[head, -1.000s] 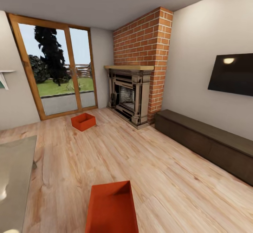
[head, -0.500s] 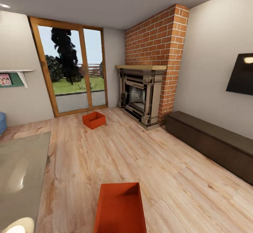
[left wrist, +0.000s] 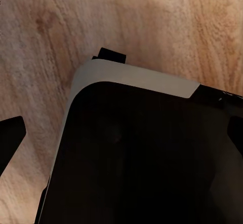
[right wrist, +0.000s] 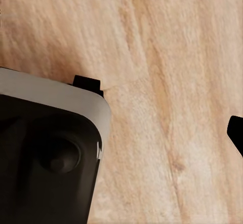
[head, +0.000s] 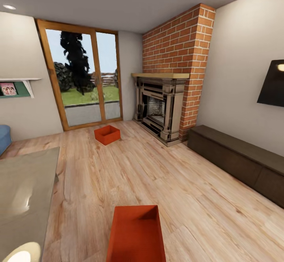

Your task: Move the two storage containers from the living room to the garage. In the garage, place one container on the floor and stack the other container on top of it (either order is fine).

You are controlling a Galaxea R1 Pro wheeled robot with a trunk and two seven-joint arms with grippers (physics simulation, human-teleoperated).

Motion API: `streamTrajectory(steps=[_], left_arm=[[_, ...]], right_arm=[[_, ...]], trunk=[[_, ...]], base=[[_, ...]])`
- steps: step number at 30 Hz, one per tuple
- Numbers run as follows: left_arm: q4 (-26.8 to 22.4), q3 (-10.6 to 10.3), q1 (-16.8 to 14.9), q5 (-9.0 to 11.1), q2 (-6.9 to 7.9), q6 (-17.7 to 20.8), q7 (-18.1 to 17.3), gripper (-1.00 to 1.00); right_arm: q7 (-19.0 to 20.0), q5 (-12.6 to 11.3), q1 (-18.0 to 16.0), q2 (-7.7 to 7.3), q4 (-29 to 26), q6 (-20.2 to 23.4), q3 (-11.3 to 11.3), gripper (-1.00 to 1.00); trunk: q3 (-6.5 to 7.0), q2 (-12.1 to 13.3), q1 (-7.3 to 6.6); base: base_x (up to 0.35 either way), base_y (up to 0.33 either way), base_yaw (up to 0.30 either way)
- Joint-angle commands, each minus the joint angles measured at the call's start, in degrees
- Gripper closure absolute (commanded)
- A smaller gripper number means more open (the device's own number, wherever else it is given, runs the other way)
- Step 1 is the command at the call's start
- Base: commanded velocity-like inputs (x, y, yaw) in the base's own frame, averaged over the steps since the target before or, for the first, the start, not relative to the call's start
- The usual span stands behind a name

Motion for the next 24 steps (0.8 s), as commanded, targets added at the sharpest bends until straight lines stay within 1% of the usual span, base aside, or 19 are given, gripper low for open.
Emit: streamTrajectory(steps=[1,6,16,20,24], left_arm=[[-0.05,0.01,-0.01,0.31,0.00,0.08,0.06,-1.00],[0.08,0.00,-0.01,0.31,0.01,0.09,0.06,-1.00],[0.03,0.00,-0.01,0.31,0.01,0.09,0.04,-1.00],[0.02,0.00,-0.01,0.31,0.01,0.08,0.02,-1.00],[0.02,0.00,-0.01,0.31,0.01,0.06,0.04,-1.00]], right_arm=[[-0.03,-0.57,-0.05,0.01,0.10,-0.27,0.49,-1.00],[-0.08,-0.54,-0.05,0.01,0.10,-0.28,0.49,-1.00],[-0.47,-0.52,-0.05,0.09,0.05,-0.26,0.46,-1.00],[-0.47,-0.52,-0.05,0.10,0.02,-0.26,0.47,-1.00],[-0.42,-0.53,-0.05,0.03,0.02,-0.26,0.49,-1.00]], trunk=[[-0.06,-0.03,0.00],[-0.06,-0.03,0.00],[-0.06,-0.03,0.00],[-0.06,-0.03,0.00],[-0.06,-0.03,0.00]], base=[[0.050,0.000,0.001],[0.225,0.000,0.000],[0.296,0.000,0.000],[0.108,0.000,0.033],[0.028,0.000,0.186]])
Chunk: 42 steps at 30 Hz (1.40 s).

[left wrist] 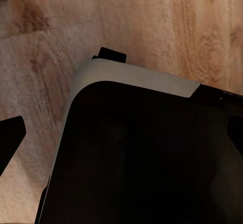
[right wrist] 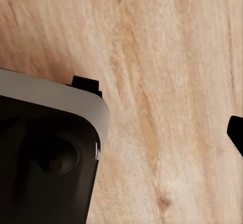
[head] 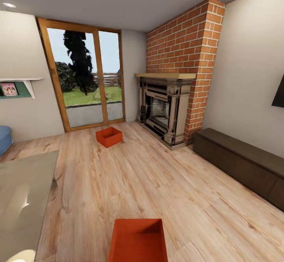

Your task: Move the two storage containers from the living room to the garage. In the garage, place one container on the floor and stack the other container on top of it (either order is fine).

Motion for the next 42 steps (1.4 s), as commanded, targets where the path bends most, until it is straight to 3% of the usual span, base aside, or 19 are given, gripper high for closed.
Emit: streamTrajectory(steps=[1,42], left_arm=[[-0.07,0.02,-0.01,0.30,0.00,0.07,0.07,-1.00],[0.31,0.02,-0.01,0.30,-0.06,0.04,0.03,-1.00]], right_arm=[[-0.04,-0.58,-0.04,0.00,0.09,-0.27,0.50,-1.00],[-0.07,-0.42,-0.04,0.19,0.09,-0.27,0.59,-1.00]], trunk=[[-0.06,-0.03,0.00],[-0.06,-0.03,0.00]], base=[[0.010,0.000,0.241],[0.000,0.000,0.023]])
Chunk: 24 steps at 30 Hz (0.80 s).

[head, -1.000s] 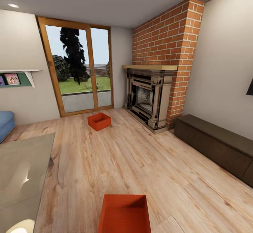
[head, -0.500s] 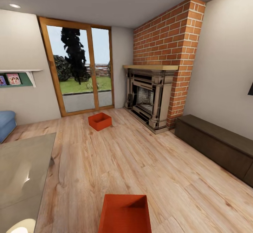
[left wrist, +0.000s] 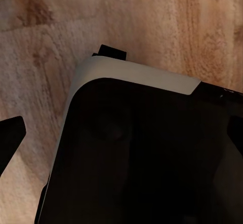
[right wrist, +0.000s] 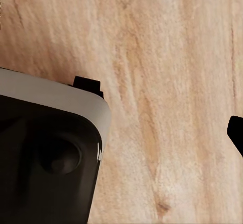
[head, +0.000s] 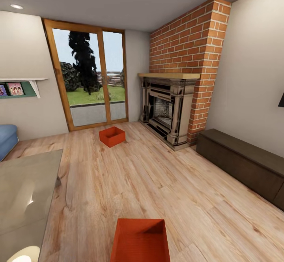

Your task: Move the two storage containers from the living room to the garage. In the garage, place one container on the floor and stack the other container on top of it (either order is fine).

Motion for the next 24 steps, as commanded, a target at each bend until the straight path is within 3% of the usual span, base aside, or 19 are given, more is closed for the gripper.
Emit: streamTrajectory(steps=[1,11,24], left_arm=[[-0.04,0.01,-0.01,0.32,-0.01,0.09,0.07,-1.00],[-0.07,0.01,-0.01,0.32,-0.02,0.07,0.02,-1.00],[0.00,0.01,-0.01,0.32,-0.03,0.06,0.02,-1.00]], right_arm=[[-0.04,-0.58,-0.04,0.06,0.09,-0.26,0.50,-1.00],[0.11,-0.56,-0.04,-0.01,0.09,-0.26,0.49,-1.00],[-0.05,-0.65,-0.04,-0.09,0.09,-0.26,0.45,-1.00]], trunk=[[-0.06,-0.03,0.00],[-0.68,-0.03,0.00],[-1.66,-0.03,0.00]], base=[[0.000,0.000,0.014],[0.000,0.000,0.139],[0.000,0.000,0.010]])
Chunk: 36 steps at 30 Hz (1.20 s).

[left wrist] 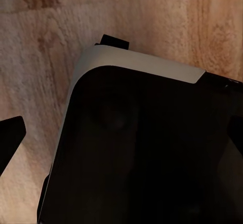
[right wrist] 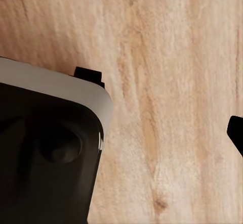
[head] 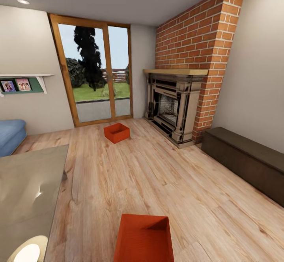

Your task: Move the two storage containers from the living room to the garage. In the garage, place one container on the floor and stack the other container on top of it (either order is fine).

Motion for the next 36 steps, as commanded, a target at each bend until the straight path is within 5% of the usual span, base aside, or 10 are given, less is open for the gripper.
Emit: streamTrajectory(steps=[1,14,36], left_arm=[[-0.06,0.01,-0.01,0.32,0.00,0.07,0.07,-1.00],[-0.06,0.01,-0.01,0.32,0.00,0.07,0.08,-1.00],[-0.01,0.01,-0.01,0.32,0.03,0.07,0.05,-1.00]], right_arm=[[-0.08,-0.71,-0.04,0.01,0.09,-0.26,0.40,-1.00],[-0.18,-0.99,-0.04,0.01,0.09,-0.24,0.08,-1.00],[0.01,-0.79,-0.04,-0.02,0.09,-0.26,0.26,-1.00]], trunk=[[-0.07,-0.03,0.00],[-0.10,-0.03,0.00],[-1.59,-0.03,0.00]], base=[[0.000,0.000,-0.005],[0.000,0.000,-0.174],[0.000,0.000,-0.006]])
